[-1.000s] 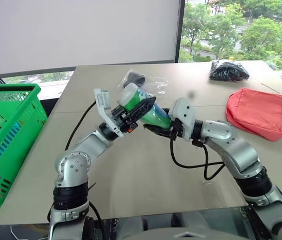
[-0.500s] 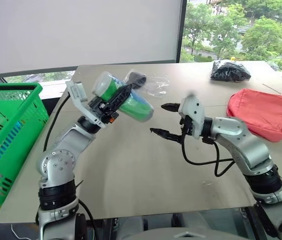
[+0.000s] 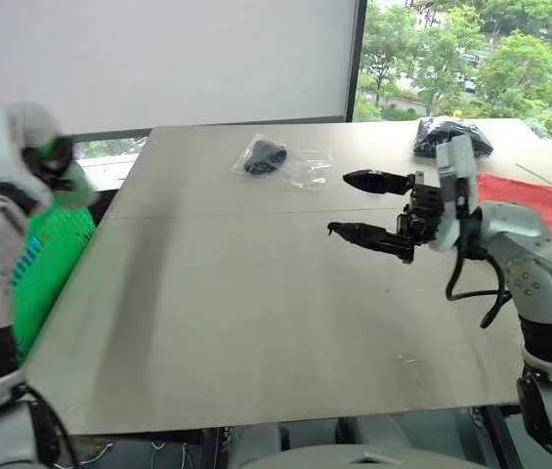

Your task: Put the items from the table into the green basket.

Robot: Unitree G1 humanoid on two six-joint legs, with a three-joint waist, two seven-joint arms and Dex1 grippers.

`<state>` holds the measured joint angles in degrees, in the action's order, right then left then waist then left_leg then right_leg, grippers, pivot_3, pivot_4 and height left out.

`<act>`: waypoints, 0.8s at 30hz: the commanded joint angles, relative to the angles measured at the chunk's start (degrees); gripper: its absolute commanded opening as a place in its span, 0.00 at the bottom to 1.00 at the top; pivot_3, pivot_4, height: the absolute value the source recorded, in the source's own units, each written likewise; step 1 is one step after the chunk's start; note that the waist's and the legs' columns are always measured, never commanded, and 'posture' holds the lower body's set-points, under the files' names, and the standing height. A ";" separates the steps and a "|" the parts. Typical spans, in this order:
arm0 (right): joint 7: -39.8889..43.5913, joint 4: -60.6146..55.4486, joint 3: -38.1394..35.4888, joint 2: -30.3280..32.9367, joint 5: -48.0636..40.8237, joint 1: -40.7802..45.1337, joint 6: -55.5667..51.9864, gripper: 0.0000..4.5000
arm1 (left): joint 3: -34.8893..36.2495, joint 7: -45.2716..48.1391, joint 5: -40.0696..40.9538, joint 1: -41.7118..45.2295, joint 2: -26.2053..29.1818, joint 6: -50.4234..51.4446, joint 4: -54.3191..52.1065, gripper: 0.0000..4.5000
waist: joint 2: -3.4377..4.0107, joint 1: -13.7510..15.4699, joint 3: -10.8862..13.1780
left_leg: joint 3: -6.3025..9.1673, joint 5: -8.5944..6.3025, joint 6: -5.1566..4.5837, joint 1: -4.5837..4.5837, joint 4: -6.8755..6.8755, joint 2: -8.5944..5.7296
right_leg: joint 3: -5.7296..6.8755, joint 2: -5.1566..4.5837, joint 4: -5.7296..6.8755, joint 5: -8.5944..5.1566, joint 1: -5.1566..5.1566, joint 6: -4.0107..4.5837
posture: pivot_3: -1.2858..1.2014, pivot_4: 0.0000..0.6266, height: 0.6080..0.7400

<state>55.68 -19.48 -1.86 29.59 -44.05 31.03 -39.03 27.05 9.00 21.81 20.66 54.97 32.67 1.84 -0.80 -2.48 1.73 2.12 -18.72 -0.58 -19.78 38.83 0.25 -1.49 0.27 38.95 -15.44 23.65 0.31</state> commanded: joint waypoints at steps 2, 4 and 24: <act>1.16 -0.54 -2.14 0.78 -4.98 2.44 -1.82 1.00 | 6.96 -4.42 -5.36 0.71 1.88 -2.45 3.71 0.39 | -0.08 0.83 -0.03 | 0.02 0.00 0.00 -0.06 0.00 0.00 | 0.11 -0.12 0.00 0.00 0.04 0.00 | 0.52 0.00 1.00; 1.24 -0.74 -2.33 0.91 -6.58 2.71 -2.58 1.00 | 7.65 -4.74 -7.29 0.09 2.34 -2.91 4.96 0.39 | -0.13 1.48 -0.06 | 0.07 -0.01 -0.01 -0.10 0.00 -0.03 | 0.21 -0.23 0.01 0.00 0.05 0.00 | 0.52 0.00 1.00; -1.05 -1.85 -2.50 1.95 -7.26 0.65 -0.84 1.00 | 6.28 1.82 -7.15 2.25 -4.28 -8.80 8.91 1.00 | -0.27 2.50 -0.16 | 0.17 -0.02 -0.01 -0.15 -0.09 -0.09 | 0.34 -0.43 0.01 0.02 0.06 0.02 | 0.51 0.00 1.00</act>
<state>54.64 -19.53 -2.96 31.07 -51.68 31.89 -41.30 34.15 8.30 13.51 22.32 51.15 25.83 13.93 -1.06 0.02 1.58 2.29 -18.74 -0.59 -19.94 38.74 0.15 -1.15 -0.17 38.97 -15.43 23.71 0.33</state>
